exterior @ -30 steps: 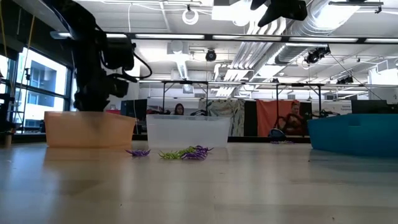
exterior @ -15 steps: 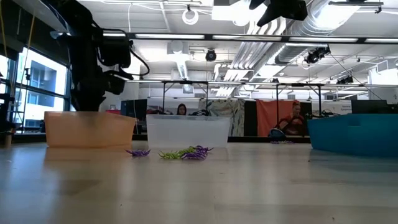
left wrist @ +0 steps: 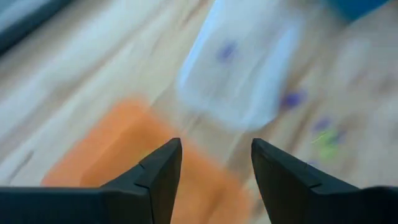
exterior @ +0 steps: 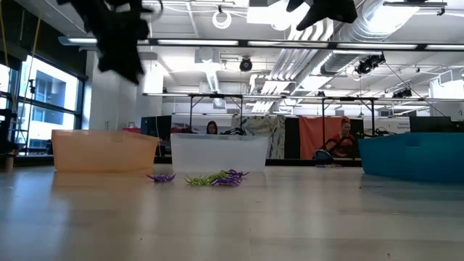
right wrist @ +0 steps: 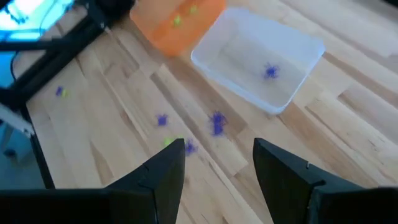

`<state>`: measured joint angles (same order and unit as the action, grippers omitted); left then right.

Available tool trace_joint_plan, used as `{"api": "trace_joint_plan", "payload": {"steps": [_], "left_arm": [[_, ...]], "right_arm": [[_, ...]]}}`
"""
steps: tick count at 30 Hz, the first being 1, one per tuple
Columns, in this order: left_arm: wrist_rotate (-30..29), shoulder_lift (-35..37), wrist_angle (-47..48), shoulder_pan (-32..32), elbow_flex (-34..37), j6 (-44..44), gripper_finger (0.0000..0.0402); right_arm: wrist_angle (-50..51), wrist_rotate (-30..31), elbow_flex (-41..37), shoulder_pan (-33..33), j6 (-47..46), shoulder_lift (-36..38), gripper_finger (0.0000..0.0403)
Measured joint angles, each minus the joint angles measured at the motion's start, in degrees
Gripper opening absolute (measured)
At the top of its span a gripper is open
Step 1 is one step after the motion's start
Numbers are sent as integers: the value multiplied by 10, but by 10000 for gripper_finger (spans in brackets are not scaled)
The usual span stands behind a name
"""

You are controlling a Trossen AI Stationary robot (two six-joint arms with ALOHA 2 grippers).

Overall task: Sort Halloween decoration
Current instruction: Put the green spider toy into the orange bin

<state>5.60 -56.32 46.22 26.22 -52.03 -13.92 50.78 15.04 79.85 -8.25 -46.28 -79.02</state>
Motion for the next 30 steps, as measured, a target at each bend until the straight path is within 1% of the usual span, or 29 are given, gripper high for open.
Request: {"api": "trace_joint_plan", "payload": {"steps": [3,7,11,15,21,25,28,30], "left_arm": [[27,48,-86,-14,-9,-30,184],[29,102,-203,-40,-9,-59,184],[28,132,-262,-63,-9,-82,184],[26,142,-265,-78,-9,-131,184],[22,130,-264,-96,-9,-194,184],[11,112,-264,-99,-9,-229,184],[-5,95,-264,-98,-9,-230,184],[-11,84,-264,-98,-9,-224,184]], "right_arm": [[-16,24,0,0,1,0,186],[-22,54,0,0,2,0,186],[-22,70,0,5,10,0,186],[-13,68,0,22,17,0,186],[46,68,-4,64,18,0,186],[54,32,-46,128,33,-1,186],[35,-3,-90,190,47,0,186],[25,-6,-120,231,45,-1,186]]}}
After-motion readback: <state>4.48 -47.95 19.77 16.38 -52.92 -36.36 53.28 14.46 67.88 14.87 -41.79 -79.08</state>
